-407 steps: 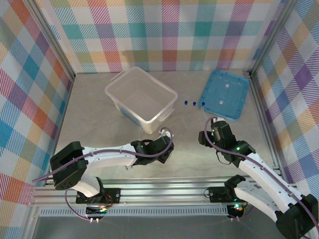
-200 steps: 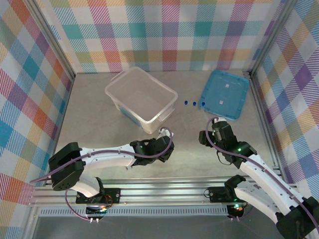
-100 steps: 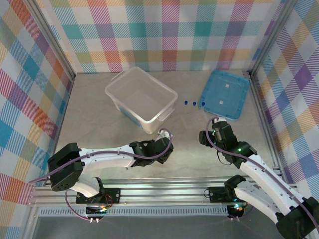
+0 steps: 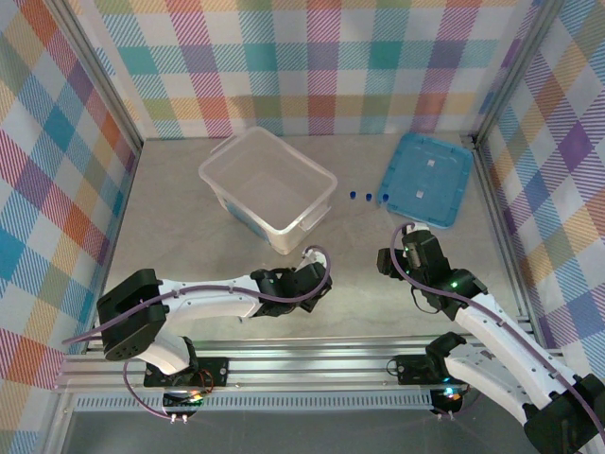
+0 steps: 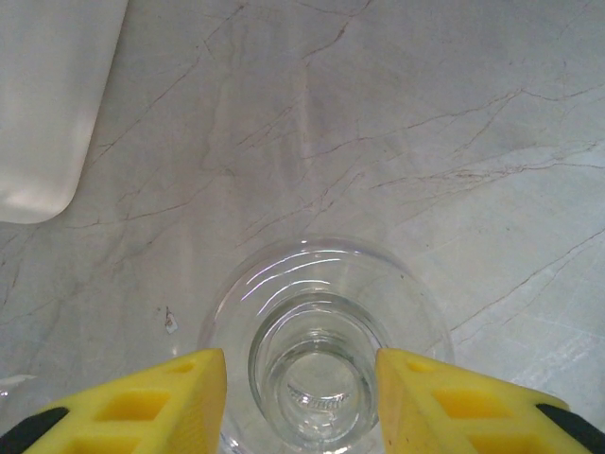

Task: Organize the chemistry lab equipment

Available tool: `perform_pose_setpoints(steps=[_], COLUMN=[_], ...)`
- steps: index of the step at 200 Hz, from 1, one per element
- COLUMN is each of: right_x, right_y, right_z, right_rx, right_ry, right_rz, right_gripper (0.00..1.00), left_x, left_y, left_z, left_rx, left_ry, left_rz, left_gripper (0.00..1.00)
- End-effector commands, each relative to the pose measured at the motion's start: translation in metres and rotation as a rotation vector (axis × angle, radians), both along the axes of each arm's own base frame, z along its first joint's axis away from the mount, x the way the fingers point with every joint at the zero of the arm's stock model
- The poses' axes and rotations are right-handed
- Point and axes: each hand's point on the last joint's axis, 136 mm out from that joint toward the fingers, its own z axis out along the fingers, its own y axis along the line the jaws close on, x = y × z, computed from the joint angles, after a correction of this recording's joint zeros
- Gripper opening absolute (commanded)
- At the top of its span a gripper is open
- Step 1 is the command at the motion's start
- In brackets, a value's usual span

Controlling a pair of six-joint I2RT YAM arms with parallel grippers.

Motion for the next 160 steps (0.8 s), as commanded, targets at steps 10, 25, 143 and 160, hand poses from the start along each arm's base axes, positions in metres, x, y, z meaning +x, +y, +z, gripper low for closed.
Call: perform_pose_setpoints(steps=[10, 25, 143, 160], right_x=[-0.002, -0.001, 0.000, 0.001], right_y=[0.001, 0.001, 0.001, 0.001], right_z=[0.007, 0.008, 0.006, 0.007], right_rx=[0.008, 0.009, 0.002, 0.002], right_ry=[-0.019, -0.023, -0.022, -0.025], right_rz=[0.010, 0.009, 0.009, 0.009], right_gripper=[0.65, 0.65, 0.65, 0.65], left_x=[0.000, 0.000, 0.003, 0.003], left_y=[-0.004, -0.005, -0.009, -0.012], left_z=[-0.001, 0.000, 0.020, 0.017], left_rx=[0.004, 0.001, -0.023, -0.020], left_ry=[-0.012, -0.018, -0.046, -0.036], left_rz=[0.000, -0.002, -0.009, -0.019], left_gripper=[0.44, 0.42, 0.32, 0.30])
